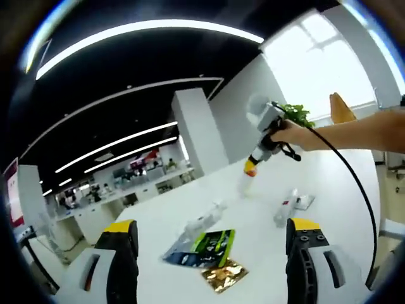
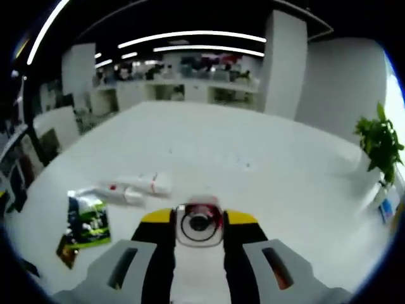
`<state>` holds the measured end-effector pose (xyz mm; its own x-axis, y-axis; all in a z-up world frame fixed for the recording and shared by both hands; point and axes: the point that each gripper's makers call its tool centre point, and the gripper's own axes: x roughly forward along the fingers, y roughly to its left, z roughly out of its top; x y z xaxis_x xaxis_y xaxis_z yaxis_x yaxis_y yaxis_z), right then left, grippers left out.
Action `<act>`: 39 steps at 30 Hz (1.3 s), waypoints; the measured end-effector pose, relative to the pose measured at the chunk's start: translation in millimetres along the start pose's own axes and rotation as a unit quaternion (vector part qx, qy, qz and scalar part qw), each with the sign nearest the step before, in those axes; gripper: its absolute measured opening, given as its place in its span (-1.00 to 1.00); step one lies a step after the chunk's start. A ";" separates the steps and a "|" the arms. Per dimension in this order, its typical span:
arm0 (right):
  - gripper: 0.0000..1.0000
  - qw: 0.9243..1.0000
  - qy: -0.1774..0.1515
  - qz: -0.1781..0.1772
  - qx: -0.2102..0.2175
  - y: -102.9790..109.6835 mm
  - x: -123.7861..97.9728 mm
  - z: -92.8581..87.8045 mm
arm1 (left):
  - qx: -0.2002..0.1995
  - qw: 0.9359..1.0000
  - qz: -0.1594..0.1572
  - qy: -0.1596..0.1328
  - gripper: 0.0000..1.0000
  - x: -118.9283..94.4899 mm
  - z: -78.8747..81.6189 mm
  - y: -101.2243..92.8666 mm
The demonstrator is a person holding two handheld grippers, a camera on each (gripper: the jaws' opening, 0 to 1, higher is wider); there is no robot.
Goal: Arrange the skincare products in the storage area until every visible bottle or jar stands upright without overlapping.
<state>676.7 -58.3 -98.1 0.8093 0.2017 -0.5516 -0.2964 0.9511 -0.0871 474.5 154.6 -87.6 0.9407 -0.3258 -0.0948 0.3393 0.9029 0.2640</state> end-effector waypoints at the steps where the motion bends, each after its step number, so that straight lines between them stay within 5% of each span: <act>1: -0.48 1.000 0.002 0.001 0.003 -1.0 -0.5 3.9 | 0.000 1.000 -0.001 0.000 0.99 0.1 0.3 -0.1; 14: -0.48 1.000 0.008 -0.010 0.005 -2.9 7.7 23.2 | -0.016 1.000 -0.016 -0.009 0.99 0.6 -0.4 -4.8; 26: -0.47 0.999 -0.041 -0.020 0.002 -12.2 23.4 49.7 | -0.011 0.999 -0.032 -0.026 0.99 32.0 -1.1 -9.7; 33: -0.47 0.999 -0.045 -0.017 0.011 -13.4 27.9 53.3 | -0.018 0.998 -0.051 0.021 0.99 65.5 -26.2 -5.0; 39: -0.46 0.998 -0.049 -0.010 0.023 -20.6 31.3 57.1 | -0.019 0.998 -0.051 0.032 0.99 67.6 -34.4 -3.9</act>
<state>737.1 -58.2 -66.2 0.8617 0.2019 -0.4654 -0.2571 0.9647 -0.0574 536.8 138.7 -128.0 0.8987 -0.3995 -0.1810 0.4325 0.8758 0.2141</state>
